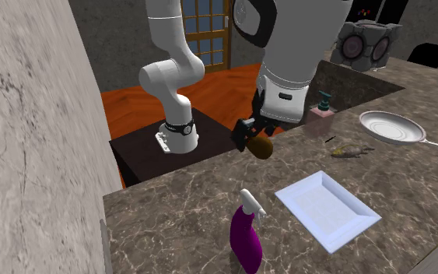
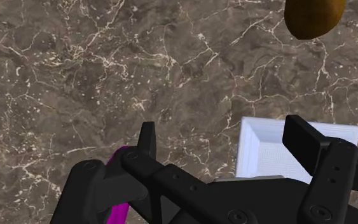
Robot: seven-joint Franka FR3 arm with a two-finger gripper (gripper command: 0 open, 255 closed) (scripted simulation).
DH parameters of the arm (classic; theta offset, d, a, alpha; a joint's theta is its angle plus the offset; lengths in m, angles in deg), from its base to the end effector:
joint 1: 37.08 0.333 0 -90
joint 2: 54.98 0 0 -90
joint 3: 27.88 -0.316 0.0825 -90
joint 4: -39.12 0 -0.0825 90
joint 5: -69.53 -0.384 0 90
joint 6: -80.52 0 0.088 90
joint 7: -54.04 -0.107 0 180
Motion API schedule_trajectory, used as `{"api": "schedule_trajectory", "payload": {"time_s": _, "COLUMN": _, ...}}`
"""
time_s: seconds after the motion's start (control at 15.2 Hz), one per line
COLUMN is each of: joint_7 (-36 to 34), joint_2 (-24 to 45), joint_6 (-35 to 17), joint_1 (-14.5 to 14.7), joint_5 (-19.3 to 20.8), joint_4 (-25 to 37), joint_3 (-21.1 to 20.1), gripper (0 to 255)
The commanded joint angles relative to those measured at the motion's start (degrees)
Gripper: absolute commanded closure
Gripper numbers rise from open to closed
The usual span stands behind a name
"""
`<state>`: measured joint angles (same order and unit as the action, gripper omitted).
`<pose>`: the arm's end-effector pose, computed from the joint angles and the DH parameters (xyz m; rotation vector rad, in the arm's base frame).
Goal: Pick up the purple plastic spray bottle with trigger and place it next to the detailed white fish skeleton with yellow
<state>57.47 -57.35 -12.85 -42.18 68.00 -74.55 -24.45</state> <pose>0.5026 -0.0729 0.4606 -3.0408 0.1436 0.4732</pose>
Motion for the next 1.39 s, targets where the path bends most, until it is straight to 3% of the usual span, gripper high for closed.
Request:
{"api": "schedule_trajectory", "payload": {"time_s": 0.0, "joint_7": 0.36, "joint_2": 5.18, "joint_6": 0.93, "joint_1": -0.60, "joint_5": 0.10, "joint_4": 4.34, "joint_3": 0.63, "gripper": 0}}
{"api": "schedule_trajectory", "payload": {"time_s": 0.53, "joint_7": 2.02, "joint_2": 27.31, "joint_6": 8.10, "joint_1": -3.75, "joint_5": -0.11, "joint_4": 26.93, "joint_3": 2.77, "gripper": 0}}
{"api": "schedule_trajectory", "payload": {"time_s": 0.99, "joint_7": 2.52, "joint_2": 49.81, "joint_6": 19.94, "joint_1": -8.08, "joint_5": -0.30, "joint_4": 55.95, "joint_3": 2.99, "gripper": 0}}
{"api": "schedule_trajectory", "payload": {"time_s": 1.12, "joint_7": 1.46, "joint_2": 48.13, "joint_6": 17.46, "joint_1": -9.95, "joint_5": 1.77, "joint_4": 51.92, "joint_3": -0.39, "gripper": 0}}
{"api": "schedule_trajectory", "payload": {"time_s": 1.32, "joint_7": -1.35, "joint_2": 46.34, "joint_6": 14.27, "joint_1": -15.47, "joint_5": 6.68, "joint_4": 46.73, "joint_3": -9.03, "gripper": 0}}
